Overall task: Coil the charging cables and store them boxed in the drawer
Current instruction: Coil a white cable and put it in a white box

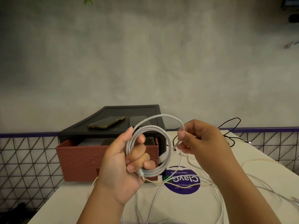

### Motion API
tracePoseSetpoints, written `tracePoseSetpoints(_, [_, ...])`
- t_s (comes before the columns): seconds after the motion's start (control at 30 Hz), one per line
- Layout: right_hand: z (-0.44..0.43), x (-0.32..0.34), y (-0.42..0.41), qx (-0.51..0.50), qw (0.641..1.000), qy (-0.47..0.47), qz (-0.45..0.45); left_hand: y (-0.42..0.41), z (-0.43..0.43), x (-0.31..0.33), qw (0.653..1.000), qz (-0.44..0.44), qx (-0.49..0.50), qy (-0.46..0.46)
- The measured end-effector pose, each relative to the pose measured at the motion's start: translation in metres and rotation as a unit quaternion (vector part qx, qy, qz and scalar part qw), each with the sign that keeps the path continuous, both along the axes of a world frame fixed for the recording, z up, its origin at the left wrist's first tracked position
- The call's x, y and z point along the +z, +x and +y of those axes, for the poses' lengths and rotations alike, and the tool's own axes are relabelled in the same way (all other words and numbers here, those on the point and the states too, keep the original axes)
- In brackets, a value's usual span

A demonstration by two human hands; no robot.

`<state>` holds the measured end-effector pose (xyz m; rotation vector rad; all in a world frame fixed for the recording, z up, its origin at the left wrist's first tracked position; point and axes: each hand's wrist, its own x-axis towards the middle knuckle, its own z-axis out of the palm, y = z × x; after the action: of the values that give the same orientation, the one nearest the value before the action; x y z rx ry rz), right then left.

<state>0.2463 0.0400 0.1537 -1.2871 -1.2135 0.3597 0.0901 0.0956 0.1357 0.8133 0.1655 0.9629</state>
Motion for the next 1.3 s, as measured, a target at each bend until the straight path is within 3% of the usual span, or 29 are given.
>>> tracePoseSetpoints(0.23, [-0.002, 0.003, -0.007, 0.12, 0.98, -0.006, 0.158, 0.007, -0.001, 0.002, 0.997, -0.011, 0.024, -0.077])
tracePoseSetpoints(0.43, [-0.001, 0.0, -0.007, 0.149, 0.971, -0.009, 0.186, 0.008, -0.001, 0.001, 0.996, -0.02, 0.035, -0.082])
tracePoseSetpoints(0.67, [0.002, -0.001, -0.014, 0.155, 0.974, -0.055, 0.153, 0.01, -0.001, 0.001, 0.99, -0.022, 0.124, -0.064])
tracePoseSetpoints(0.87, [0.003, -0.001, -0.02, 0.22, 0.962, -0.111, 0.117, 0.019, -0.007, -0.001, 0.977, 0.016, 0.213, -0.006])
tracePoseSetpoints(1.13, [0.012, -0.014, -0.033, 0.105, 0.984, -0.14, -0.01, 0.022, -0.009, -0.003, 0.97, 0.033, 0.24, 0.029])
tracePoseSetpoints(1.3, [0.0, -0.004, -0.025, 0.138, 0.969, -0.196, -0.067, 0.015, -0.003, -0.001, 0.963, 0.03, 0.265, 0.031])
